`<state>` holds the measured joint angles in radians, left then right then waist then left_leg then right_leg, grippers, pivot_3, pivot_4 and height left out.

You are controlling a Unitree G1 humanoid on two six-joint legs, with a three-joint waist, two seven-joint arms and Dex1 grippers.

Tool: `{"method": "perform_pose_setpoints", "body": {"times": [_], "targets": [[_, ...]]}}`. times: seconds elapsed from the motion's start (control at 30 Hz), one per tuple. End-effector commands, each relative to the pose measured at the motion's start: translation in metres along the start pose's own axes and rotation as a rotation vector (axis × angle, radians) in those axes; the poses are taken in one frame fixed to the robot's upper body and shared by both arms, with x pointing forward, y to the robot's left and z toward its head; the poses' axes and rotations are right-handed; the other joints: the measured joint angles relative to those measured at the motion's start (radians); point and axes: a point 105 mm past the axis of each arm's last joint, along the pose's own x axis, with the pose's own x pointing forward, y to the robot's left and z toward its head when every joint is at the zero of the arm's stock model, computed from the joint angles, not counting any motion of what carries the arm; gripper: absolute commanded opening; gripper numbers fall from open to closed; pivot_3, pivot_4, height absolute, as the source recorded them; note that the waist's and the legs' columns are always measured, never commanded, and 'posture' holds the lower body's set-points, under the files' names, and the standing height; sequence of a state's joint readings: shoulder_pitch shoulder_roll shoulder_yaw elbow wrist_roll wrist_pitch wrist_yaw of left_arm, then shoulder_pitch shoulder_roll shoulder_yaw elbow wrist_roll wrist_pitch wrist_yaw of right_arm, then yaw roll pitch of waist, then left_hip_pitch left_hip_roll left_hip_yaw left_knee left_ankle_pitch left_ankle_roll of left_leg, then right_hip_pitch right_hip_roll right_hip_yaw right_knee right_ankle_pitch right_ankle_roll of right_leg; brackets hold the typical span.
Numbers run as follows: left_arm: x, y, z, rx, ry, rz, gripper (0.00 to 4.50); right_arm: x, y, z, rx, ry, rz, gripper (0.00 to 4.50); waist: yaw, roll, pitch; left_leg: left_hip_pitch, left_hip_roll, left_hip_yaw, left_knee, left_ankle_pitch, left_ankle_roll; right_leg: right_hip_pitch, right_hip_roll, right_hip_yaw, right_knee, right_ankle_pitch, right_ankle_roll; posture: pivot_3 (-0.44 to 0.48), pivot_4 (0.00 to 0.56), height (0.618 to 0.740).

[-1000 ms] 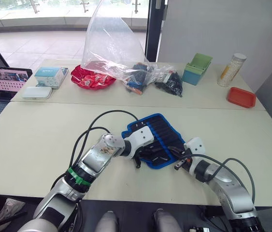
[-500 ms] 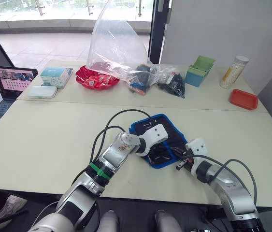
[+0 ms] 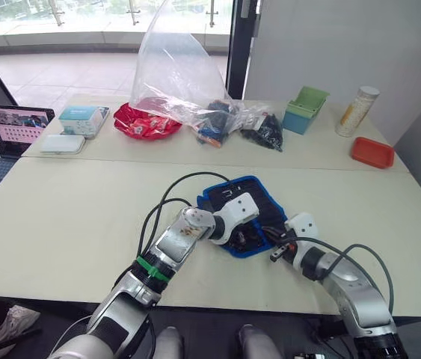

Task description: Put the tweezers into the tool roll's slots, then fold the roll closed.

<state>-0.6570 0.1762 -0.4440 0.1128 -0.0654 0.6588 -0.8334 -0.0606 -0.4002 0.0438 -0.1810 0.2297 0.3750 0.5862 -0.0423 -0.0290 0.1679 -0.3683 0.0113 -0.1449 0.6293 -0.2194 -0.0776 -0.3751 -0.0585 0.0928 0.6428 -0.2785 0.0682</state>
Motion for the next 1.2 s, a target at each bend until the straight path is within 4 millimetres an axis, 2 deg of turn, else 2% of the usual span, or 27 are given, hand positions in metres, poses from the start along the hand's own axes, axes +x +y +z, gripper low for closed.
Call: {"method": "perform_pose_setpoints", "body": {"times": [0.03, 0.17, 0.27, 0.4, 0.5, 0.63, 0.73, 0.8, 0.93, 1.03, 1.17, 1.2], "targets": [[-0.033, 0.009, 0.032, 0.032, -0.125, 0.022, 4.49, 0.004, 0.011, -0.024, 0.043, 0.082, 0.058, 0.00, -0.007, 0.000, 0.000, 0.000, 0.000, 0.000, -0.001, 0.000, 0.000, -0.001, 0.000, 0.001, 0.000, 0.000, 0.000, 0.000, 0.150, 0.740], [-0.066, 0.024, 0.043, 0.012, -0.203, 0.073, 4.49, 0.004, 0.009, -0.022, 0.038, 0.079, 0.069, 0.00, -0.013, 0.000, 0.000, -0.001, 0.001, 0.000, -0.002, 0.000, 0.000, -0.004, 0.002, 0.001, 0.001, 0.000, -0.001, 0.000, 0.150, 0.740], [-0.097, 0.035, 0.046, 0.035, -0.268, 0.109, 4.49, 0.004, 0.003, -0.011, 0.015, 0.029, 0.063, 0.00, -0.017, 0.000, 0.000, -0.001, 0.001, 0.000, -0.002, 0.000, 0.000, -0.004, 0.002, 0.001, 0.001, 0.000, -0.001, 0.000, 0.150, 0.740], [-0.141, 0.054, 0.026, 0.089, -0.280, 0.190, 4.49, -0.001, -0.007, 0.019, 0.010, -0.095, 0.069, 0.00, -0.023, 0.002, 0.001, -0.002, 0.002, 0.001, -0.003, 0.000, 0.000, -0.007, 0.002, 0.002, 0.002, 0.000, -0.001, 0.000, 0.150, 0.740], [-0.164, 0.063, 0.012, 0.078, -0.277, 0.222, 4.49, -0.009, -0.013, 0.029, 0.060, -0.121, 0.074, 0.00, -0.020, 0.003, 0.002, -0.007, 0.001, 0.001, -0.003, 0.000, 0.000, -0.012, 0.002, 0.002, 0.003, 0.000, -0.002, 0.000, 0.150, 0.740], [-0.203, 0.071, -0.008, 0.055, -0.251, 0.244, 4.49, -0.032, -0.020, 0.040, 0.097, -0.140, 0.111, 0.00, -0.013, 0.006, 0.006, -0.012, 0.001, 0.001, -0.002, 0.000, 0.000, -0.016, 0.001, 0.002, 0.003, 0.002, -0.005, 0.000, 0.150, 0.740], [-0.220, 0.075, -0.025, 0.072, -0.180, 0.265, 4.49, -0.048, -0.025, 0.043, 0.098, -0.130, 0.120, 0.00, -0.004, 0.006, 0.007, -0.014, 0.001, 0.001, -0.002, 0.000, 0.001, -0.017, 0.001, 0.002, 0.003, 0.002, -0.005, 0.000, 0.150, 0.740], [-0.237, 0.076, -0.040, 0.110, -0.082, 0.294, 4.50, -0.067, -0.028, 0.037, 0.076, -0.081, 0.122, 0.55, -0.001, 0.007, 0.007, -0.014, 0.001, 0.001, -0.003, 0.000, 0.001, -0.017, 0.001, 0.002, 0.003, 0.001, -0.005, 0.000, 0.150, 0.740], [-0.267, 0.084, -0.053, 0.060, -0.093, 0.371, 4.50, -0.095, -0.030, 0.028, 0.094, -0.045, 0.101, 1.83, 0.001, 0.007, 0.009, -0.014, 0.001, 0.001, -0.003, -0.001, 0.002, -0.017, 0.001, 0.001, 0.002, 0.001, -0.005, 0.000, 0.150, 0.740], [-0.280, 0.089, -0.070, 0.036, -0.081, 0.411, 4.50, -0.107, -0.030, 0.021, 0.094, -0.029, 0.075, 2.92, -0.002, 0.007, 0.009, -0.014, 0.001, 0.001, -0.002, -0.001, 0.002, -0.017, 0.001, 0.001, 0.003, 0.000, -0.004, 0.000, 0.150, 0.740], [-0.292, 0.096, -0.077, 0.002, -0.125, 0.453, 4.50, -0.122, -0.027, 0.010, 0.126, -0.010, 0.049, 4.32, -0.003, 0.007, 0.009, -0.013, 0.002, 0.002, -0.002, 0.000, 0.002, -0.017, 0.001, 0.002, 0.004, 0.000, -0.004, 0.000, 0.150, 0.740], [-0.292, 0.096, -0.078, -0.005, -0.133, 0.450, 4.50, -0.124, -0.025, 0.009, 0.130, -0.007, 0.048, 4.42, -0.003, 0.007, 0.009, -0.013, 0.002, 0.002, -0.002, 0.000, 0.002, -0.017, 0.001, 0.002, 0.004, 0.000, -0.004, 0.000, 0.150, 0.740]]}}
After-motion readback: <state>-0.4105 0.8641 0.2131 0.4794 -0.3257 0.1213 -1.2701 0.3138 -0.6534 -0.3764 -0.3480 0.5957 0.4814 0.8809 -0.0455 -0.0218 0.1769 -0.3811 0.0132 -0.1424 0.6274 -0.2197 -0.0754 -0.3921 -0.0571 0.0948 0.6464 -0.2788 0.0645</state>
